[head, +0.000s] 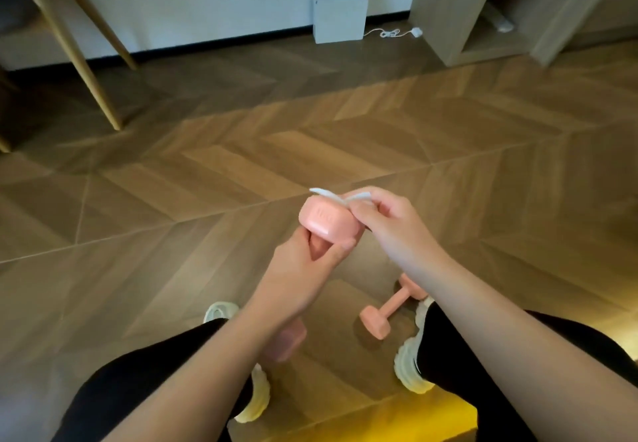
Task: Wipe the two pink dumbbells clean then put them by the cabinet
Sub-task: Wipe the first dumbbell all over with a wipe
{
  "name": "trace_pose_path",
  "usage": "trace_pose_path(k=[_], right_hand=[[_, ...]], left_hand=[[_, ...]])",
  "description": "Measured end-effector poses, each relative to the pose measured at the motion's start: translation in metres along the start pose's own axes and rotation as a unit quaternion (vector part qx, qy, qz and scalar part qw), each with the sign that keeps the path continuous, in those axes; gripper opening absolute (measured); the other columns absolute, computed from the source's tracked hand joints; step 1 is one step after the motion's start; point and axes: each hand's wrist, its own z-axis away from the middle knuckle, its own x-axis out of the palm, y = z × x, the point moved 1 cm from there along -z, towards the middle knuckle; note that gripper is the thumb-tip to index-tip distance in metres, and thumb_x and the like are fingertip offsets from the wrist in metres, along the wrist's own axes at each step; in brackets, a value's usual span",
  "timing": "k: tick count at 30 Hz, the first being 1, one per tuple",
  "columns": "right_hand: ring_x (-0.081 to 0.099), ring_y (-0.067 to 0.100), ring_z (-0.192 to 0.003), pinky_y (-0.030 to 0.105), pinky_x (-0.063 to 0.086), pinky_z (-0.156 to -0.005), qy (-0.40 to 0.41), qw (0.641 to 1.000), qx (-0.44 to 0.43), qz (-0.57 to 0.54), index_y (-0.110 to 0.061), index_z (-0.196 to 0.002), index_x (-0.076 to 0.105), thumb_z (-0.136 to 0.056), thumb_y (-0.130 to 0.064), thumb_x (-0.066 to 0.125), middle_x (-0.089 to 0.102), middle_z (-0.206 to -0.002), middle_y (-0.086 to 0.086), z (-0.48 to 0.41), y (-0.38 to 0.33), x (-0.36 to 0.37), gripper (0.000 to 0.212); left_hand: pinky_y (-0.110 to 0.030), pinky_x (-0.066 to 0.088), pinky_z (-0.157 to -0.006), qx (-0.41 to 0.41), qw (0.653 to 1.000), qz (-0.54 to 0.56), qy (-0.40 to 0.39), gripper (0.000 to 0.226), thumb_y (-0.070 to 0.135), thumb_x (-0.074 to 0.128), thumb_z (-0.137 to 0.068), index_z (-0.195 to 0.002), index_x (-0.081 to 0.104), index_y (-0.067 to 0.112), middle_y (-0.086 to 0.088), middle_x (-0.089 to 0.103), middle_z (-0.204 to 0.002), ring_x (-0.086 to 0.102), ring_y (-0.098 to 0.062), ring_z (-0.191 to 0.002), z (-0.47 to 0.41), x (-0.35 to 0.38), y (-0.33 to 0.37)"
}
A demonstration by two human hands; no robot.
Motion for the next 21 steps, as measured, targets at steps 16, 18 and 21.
trace_pose_path(k=[16,18,21], right_hand=[[0.057,-0.001,-0.122,0.013,0.042,-0.095,-0.21,0.977,-0.006,0.021,-0.034,-0.136,0.055,-0.097,-0.027,0.058,0.067,-0.126,-0.016,-0.024,-0.001,-0.016,0.04],[0.058,-0.003,-0.119,0.013,0.044,-0.094,-0.22,0.975,0.0,0.039,-0.037,-0.132,0.055,-0.093,-0.024,0.061,0.068,-0.122,-0.019,-0.026,-0.004,-0.02,0.042],[0.062,-0.001,-0.112,0.018,0.046,-0.091,-0.167,0.984,-0.019,0.059,-0.027,-0.133,0.058,-0.086,-0.025,0.068,0.071,-0.114,-0.021,-0.029,0.004,-0.018,0.047]], left_hand=[[-0.044,0.053,-0.083,0.043,0.987,-0.15,-0.044,0.078,0.085,0.047,-0.069,-0.117,0.053,0.024,0.007,0.068,-0.105,0.064,-0.017,-0.097,-0.033,-0.031,0.022],[-0.045,0.053,-0.083,0.051,0.983,-0.171,-0.045,0.078,0.085,0.046,-0.068,-0.117,0.052,0.023,0.005,0.068,-0.104,0.064,-0.019,-0.096,-0.033,-0.031,0.022],[-0.044,0.053,-0.083,0.039,0.987,-0.152,-0.043,0.083,0.085,0.044,-0.064,-0.118,0.052,0.022,0.005,0.069,-0.104,0.064,-0.018,-0.096,-0.031,-0.029,0.015]])
